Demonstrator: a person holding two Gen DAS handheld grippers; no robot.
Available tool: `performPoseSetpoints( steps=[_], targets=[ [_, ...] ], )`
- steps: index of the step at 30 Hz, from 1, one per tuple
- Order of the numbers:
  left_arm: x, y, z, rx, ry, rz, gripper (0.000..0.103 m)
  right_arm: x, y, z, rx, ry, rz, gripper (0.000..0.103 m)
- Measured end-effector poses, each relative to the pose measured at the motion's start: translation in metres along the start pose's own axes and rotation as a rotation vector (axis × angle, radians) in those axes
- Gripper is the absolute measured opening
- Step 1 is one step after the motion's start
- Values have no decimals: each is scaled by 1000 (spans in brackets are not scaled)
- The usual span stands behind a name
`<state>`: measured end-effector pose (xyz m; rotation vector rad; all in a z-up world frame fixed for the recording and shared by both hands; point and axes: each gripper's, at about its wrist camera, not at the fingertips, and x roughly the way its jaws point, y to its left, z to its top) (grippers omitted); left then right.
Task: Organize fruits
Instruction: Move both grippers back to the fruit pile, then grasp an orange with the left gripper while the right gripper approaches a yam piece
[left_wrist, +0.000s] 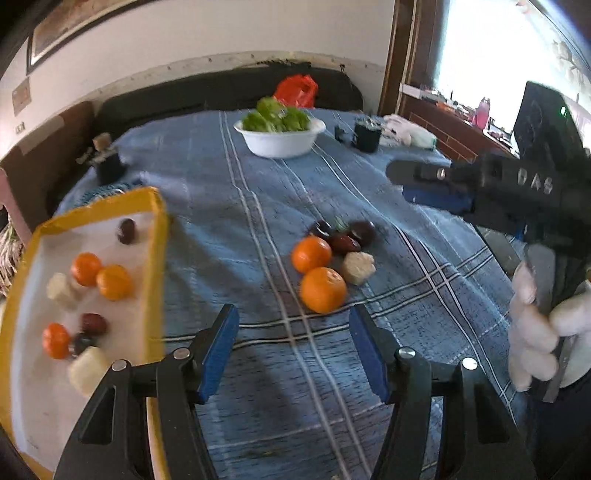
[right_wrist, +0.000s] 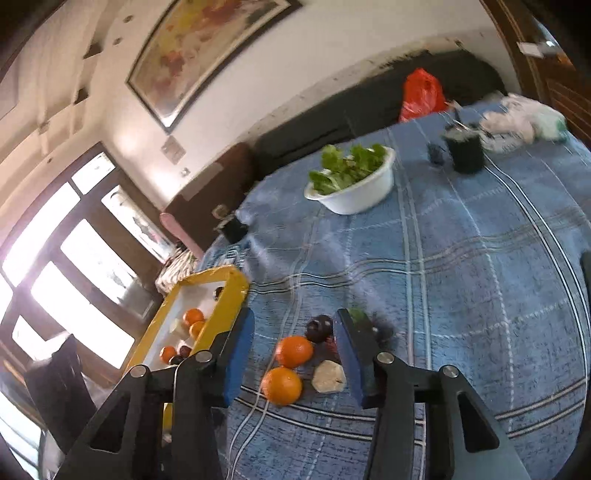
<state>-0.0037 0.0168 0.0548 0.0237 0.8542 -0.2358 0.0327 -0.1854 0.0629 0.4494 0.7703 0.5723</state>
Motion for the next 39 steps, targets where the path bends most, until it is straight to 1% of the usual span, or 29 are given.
performPoseSetpoints(
  steps=[2, 4, 7, 12, 13, 14, 15, 16, 17, 19, 22, 24, 25, 28, 33, 39],
  targets=[
    [8, -3, 0, -1, 15, -3, 61, -5, -2, 1, 10, -28, -18, 50],
    [15, -7, 1, 3, 29, -3, 61, -8, -1, 2, 14, -35, -17, 51],
    [29, -14, 4, 20, 52, 13, 61, -9, 2, 2, -1, -38, -38, 50],
    [50, -17, 8, -2, 78, 34, 60, -7, 0, 2, 1, -18, -51, 51],
    [54, -16, 9, -11, 80, 36, 52, -6, 0, 1, 0, -12, -54, 51],
    [57, -15, 9, -19, 85, 26, 47, -5, 0, 1, -5, -4, -58, 51],
    [59, -14, 9, -29, 86, 10, 45, -4, 1, 0, -13, 2, -70, 51],
    [59, -14, 9, -37, 79, -6, 38, -2, 2, 0, -23, 11, -87, 51],
    [58, -15, 8, -33, 69, -20, 35, 0, 4, -2, -39, 23, -109, 50],
    [56, -15, 5, -28, 51, -8, 35, 5, 5, -4, -49, 43, -127, 50],
    [51, -9, 1, -54, 22, -13, 35, 13, 6, -9, -75, 88, -170, 50],
    [43, -5, 1, -70, -20, -1, 35, 20, 9, -13, -111, 126, -198, 48],
    [36, -2, 1, -78, -54, 19, 35, 24, 11, -15, -127, 145, -205, 46],
    [27, 4, 3, -97, -110, 62, 35, 35, 15, -23, -156, 202, -184, 45],
    [28, 12, 5, -115, -132, 117, 35, 47, 22, -36, -224, 240, -237, 45],
    [27, 12, 4, -110, -135, 121, 35, 58, 24, -45, -263, 270, -255, 45]
  ],
)
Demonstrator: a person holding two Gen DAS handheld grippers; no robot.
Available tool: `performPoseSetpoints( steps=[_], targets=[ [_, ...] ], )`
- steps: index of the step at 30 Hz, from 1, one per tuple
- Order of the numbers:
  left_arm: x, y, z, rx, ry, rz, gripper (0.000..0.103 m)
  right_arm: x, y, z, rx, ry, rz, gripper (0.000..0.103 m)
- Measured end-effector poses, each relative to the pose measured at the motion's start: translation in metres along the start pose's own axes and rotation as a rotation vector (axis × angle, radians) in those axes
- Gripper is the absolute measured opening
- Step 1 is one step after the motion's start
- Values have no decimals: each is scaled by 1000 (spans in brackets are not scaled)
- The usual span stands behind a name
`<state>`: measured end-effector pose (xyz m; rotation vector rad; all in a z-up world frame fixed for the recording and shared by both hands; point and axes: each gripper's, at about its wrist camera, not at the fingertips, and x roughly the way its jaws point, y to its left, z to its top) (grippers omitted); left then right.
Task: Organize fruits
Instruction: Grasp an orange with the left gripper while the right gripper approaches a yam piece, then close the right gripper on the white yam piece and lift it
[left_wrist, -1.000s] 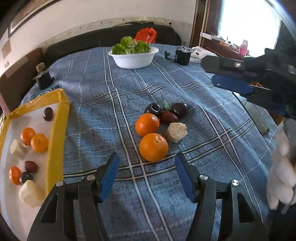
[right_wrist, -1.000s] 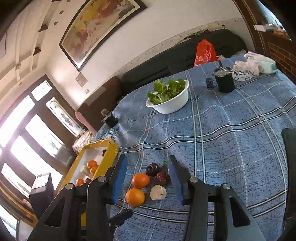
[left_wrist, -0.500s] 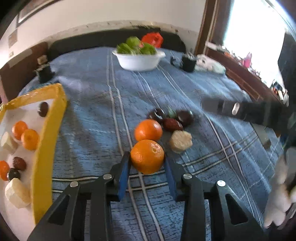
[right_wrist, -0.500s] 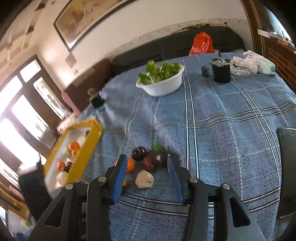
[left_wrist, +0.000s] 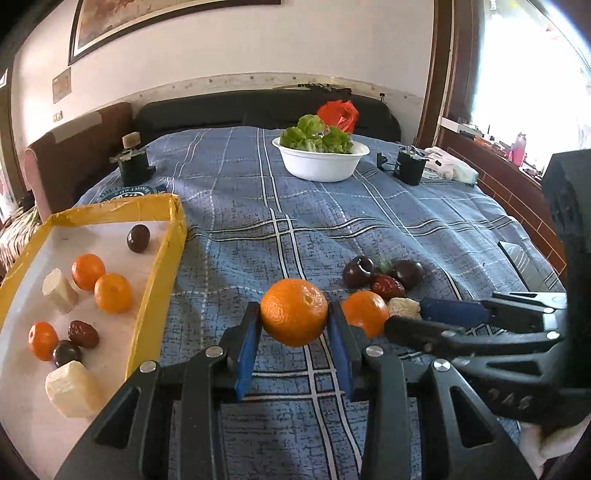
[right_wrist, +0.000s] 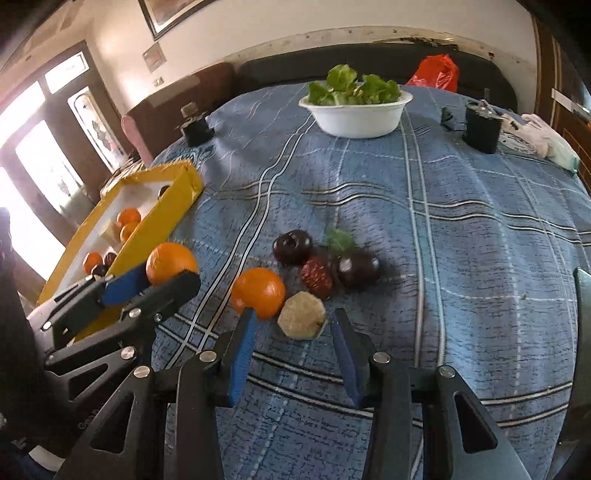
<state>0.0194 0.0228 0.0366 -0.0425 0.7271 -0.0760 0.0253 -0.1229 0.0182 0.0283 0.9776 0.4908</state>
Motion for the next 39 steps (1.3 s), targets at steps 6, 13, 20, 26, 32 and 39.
performPoseSetpoints(
  steps=[6, 13, 20, 26, 32, 39],
  targets=[
    [1, 0, -1, 2, 2, -1, 35, 5, 0, -1, -11, -13, -11, 44],
    [1, -1, -1, -2, 4, 0, 35, 5, 0, -1, -18, -10, -5, 31],
    [1, -1, -1, -2, 3, 1, 35, -5, -1, 1, -10, -50, -10, 31],
    [1, -1, -1, -2, 3, 2, 35, -12, -8, 5, 22, -82, -14, 31],
    [1, -1, -1, 2, 1, 7, 35, -25, -2, 5, 7, -154, 38, 31],
    [-1, -3, 0, 16, -10, 16, 35, -28, 5, 5, -14, -178, 57, 31]
  ],
)
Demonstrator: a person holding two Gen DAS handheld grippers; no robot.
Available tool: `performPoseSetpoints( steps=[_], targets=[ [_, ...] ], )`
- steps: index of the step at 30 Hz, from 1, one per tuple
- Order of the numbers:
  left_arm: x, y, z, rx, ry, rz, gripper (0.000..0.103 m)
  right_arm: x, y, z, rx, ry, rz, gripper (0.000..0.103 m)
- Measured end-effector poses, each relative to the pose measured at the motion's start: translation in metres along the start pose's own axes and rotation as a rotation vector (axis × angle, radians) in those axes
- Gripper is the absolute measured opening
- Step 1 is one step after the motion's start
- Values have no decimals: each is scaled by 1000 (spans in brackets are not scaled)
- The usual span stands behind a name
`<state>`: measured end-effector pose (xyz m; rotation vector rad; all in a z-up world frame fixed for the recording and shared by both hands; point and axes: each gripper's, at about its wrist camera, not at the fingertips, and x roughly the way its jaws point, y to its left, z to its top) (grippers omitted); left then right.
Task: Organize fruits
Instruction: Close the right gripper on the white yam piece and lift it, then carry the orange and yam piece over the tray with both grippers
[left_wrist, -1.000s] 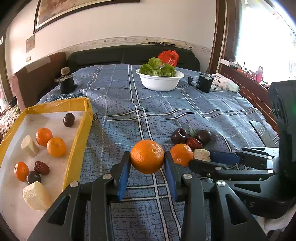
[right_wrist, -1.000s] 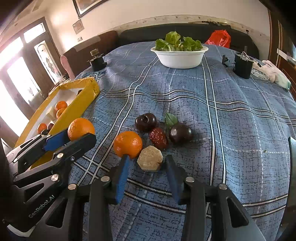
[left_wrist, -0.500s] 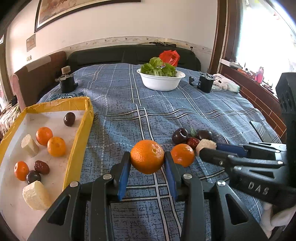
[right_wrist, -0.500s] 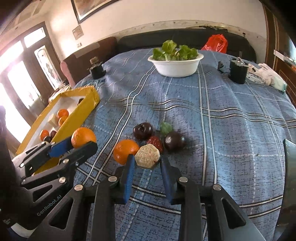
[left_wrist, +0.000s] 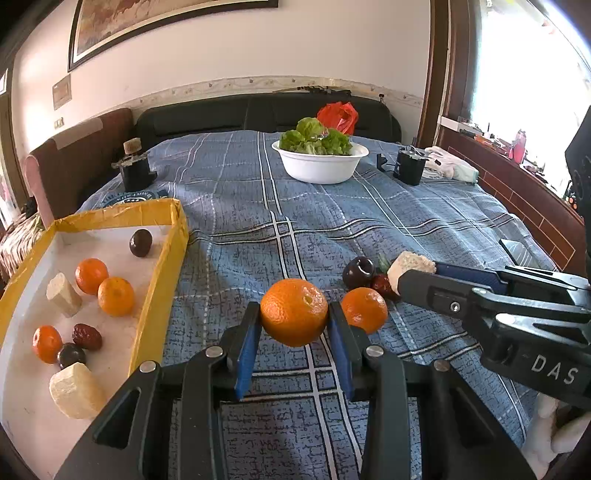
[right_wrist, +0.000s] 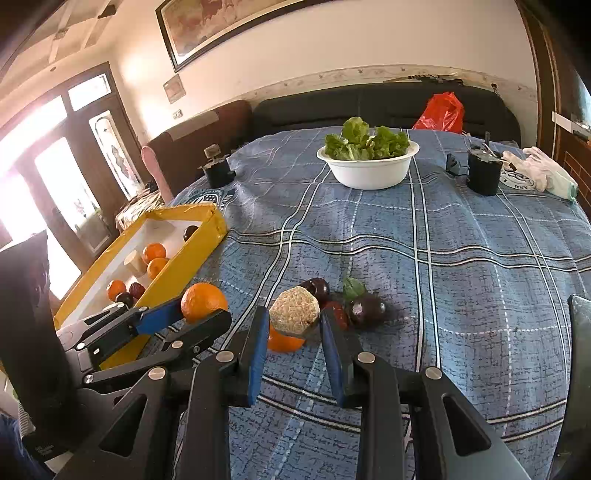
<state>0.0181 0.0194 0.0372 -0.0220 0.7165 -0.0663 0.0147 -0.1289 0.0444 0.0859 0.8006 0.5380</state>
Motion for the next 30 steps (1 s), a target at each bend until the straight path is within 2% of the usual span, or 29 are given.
performPoseSetpoints(
  steps=[30],
  targets=[
    [-3, -2, -1, 8, -11, 11, 35, -1, 1, 1, 0, -18, 0, 31]
  ],
)
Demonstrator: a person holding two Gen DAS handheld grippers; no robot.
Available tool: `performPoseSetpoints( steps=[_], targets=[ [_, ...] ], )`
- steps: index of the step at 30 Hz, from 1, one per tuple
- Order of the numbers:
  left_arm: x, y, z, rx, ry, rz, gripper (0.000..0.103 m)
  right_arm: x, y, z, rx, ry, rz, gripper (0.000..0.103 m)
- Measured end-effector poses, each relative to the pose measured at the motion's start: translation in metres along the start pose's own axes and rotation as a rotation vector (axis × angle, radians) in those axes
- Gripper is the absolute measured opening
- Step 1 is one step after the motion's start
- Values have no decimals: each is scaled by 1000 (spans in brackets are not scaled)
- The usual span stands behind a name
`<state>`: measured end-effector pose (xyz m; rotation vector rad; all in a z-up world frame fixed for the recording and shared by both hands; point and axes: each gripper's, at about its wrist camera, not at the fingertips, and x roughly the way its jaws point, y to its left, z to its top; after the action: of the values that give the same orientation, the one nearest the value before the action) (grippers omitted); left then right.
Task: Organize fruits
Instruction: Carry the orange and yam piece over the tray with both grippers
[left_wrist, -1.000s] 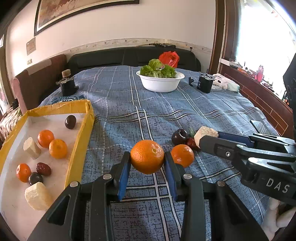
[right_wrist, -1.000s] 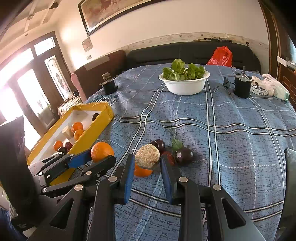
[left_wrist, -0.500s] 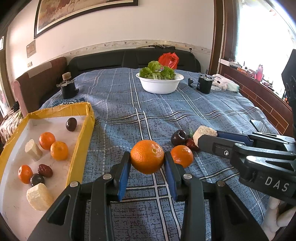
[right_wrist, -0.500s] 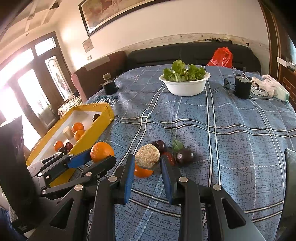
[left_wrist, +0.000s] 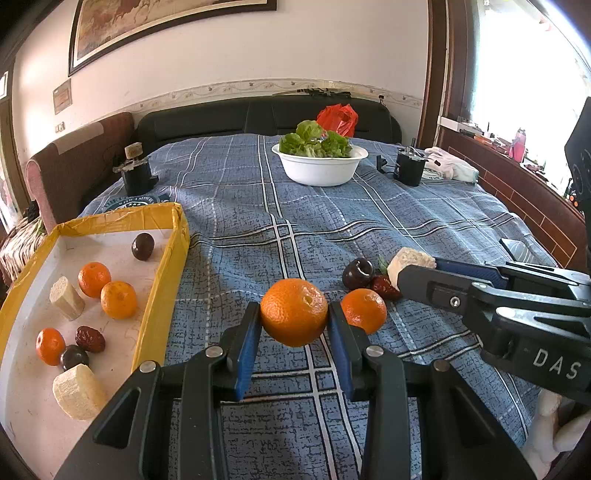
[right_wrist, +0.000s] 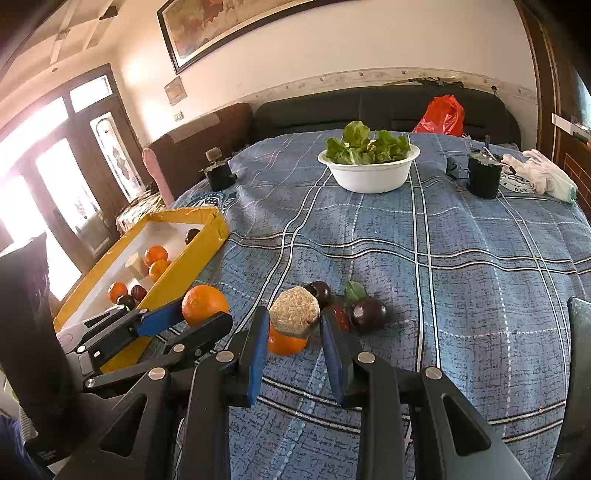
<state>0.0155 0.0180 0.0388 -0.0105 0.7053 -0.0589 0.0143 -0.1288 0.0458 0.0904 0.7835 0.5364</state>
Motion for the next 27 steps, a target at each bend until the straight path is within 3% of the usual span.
performPoseSetpoints(
  steps=[15, 21, 27],
  targets=[
    [-37, 37, 2, -94, 5, -47, 35, -5, -5, 3, 31, -26, 9, 31],
    [-66, 83, 0, -162, -17, -24, 35, -12, 10, 6, 21, -34, 49, 31],
    [-85, 145, -3, -221, -21, 58, 35, -10, 36, 13, 8, -8, 126, 31]
  ],
)
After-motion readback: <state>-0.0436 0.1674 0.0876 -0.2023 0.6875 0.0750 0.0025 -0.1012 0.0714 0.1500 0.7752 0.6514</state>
